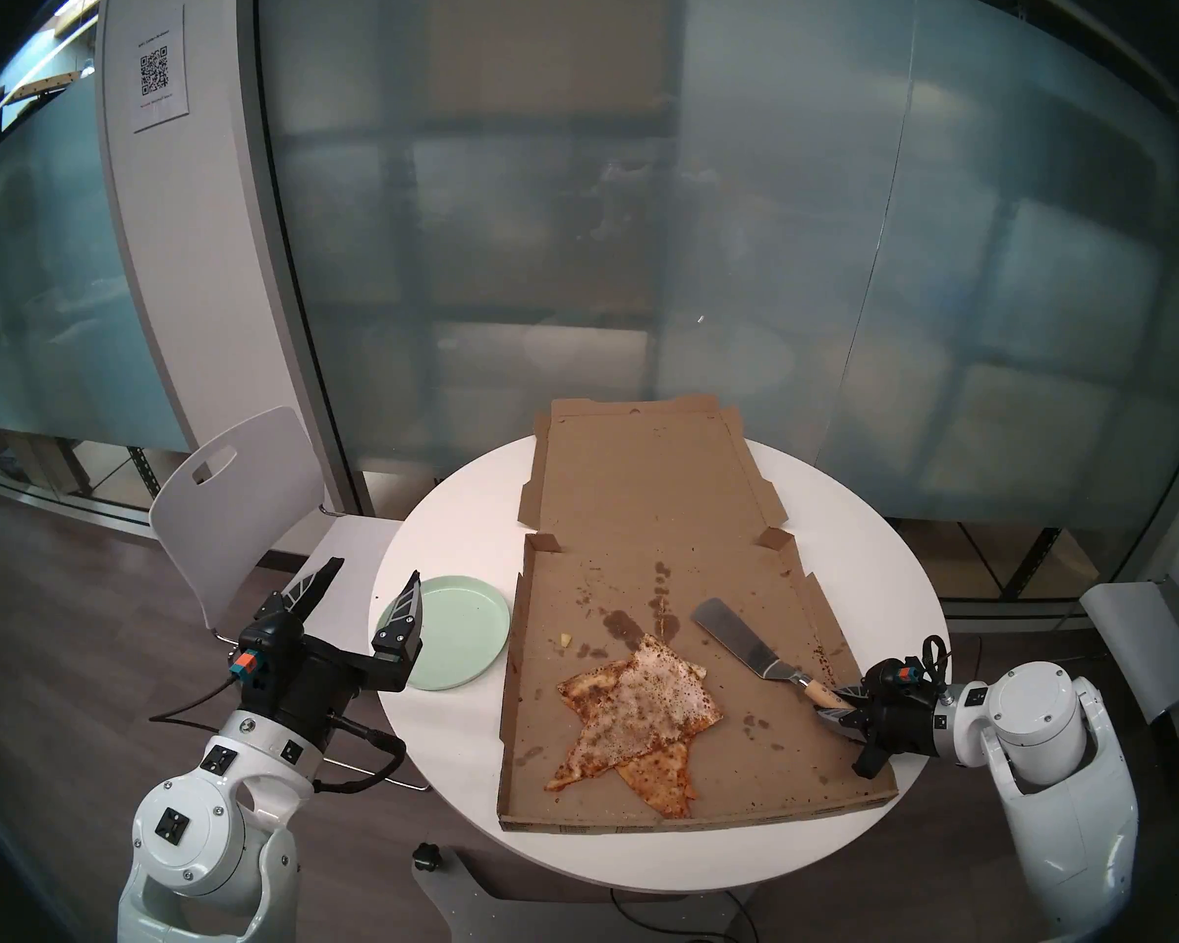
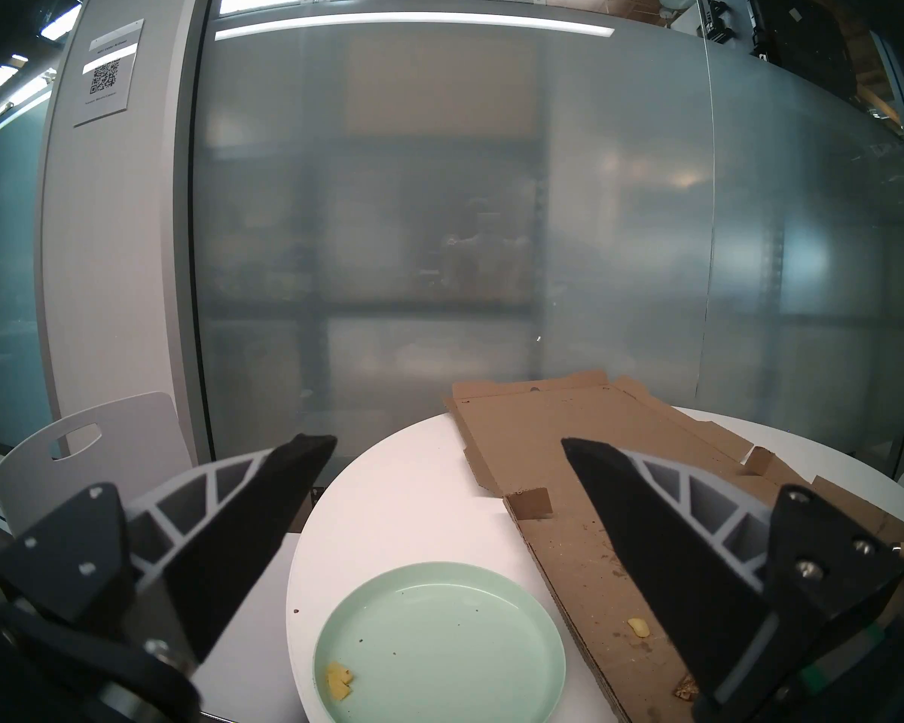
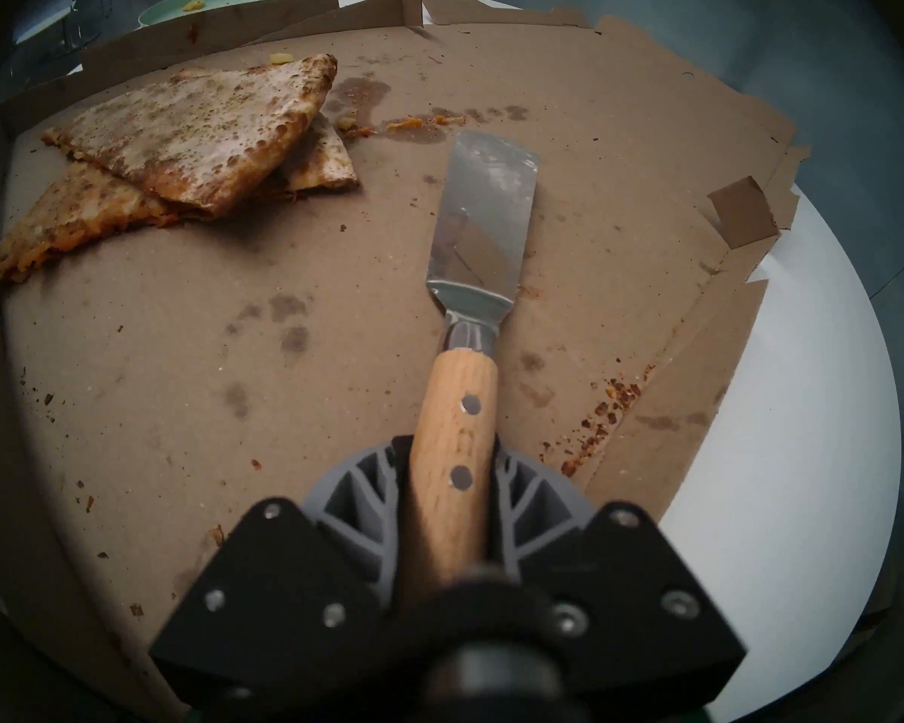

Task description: Put pizza slice onto the plate

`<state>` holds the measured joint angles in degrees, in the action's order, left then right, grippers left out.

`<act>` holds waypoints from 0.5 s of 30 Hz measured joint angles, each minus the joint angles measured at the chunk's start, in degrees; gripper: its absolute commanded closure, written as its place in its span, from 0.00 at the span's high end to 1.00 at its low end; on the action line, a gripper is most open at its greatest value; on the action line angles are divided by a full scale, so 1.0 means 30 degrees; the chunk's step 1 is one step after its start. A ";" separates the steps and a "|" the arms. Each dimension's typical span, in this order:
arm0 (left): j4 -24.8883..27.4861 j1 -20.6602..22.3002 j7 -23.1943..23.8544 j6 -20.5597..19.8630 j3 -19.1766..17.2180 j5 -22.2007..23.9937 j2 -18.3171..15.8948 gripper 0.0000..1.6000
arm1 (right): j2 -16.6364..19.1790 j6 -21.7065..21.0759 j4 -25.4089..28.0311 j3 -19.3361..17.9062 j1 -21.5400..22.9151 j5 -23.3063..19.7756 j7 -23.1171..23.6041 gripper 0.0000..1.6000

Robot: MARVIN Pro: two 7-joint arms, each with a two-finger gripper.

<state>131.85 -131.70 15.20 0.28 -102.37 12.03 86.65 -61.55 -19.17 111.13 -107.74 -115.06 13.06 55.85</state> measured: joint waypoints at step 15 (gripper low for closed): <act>0.0000 -0.0007 0.0042 -0.0056 0.0000 0.0059 -0.0063 1.00 | 0.0329 0.0725 0.0670 -0.1557 -0.0907 -0.0502 0.1244 0.00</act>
<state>131.85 -131.72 15.32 0.11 -102.37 12.20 86.46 -60.56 -17.00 113.14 -112.41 -117.78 11.55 59.58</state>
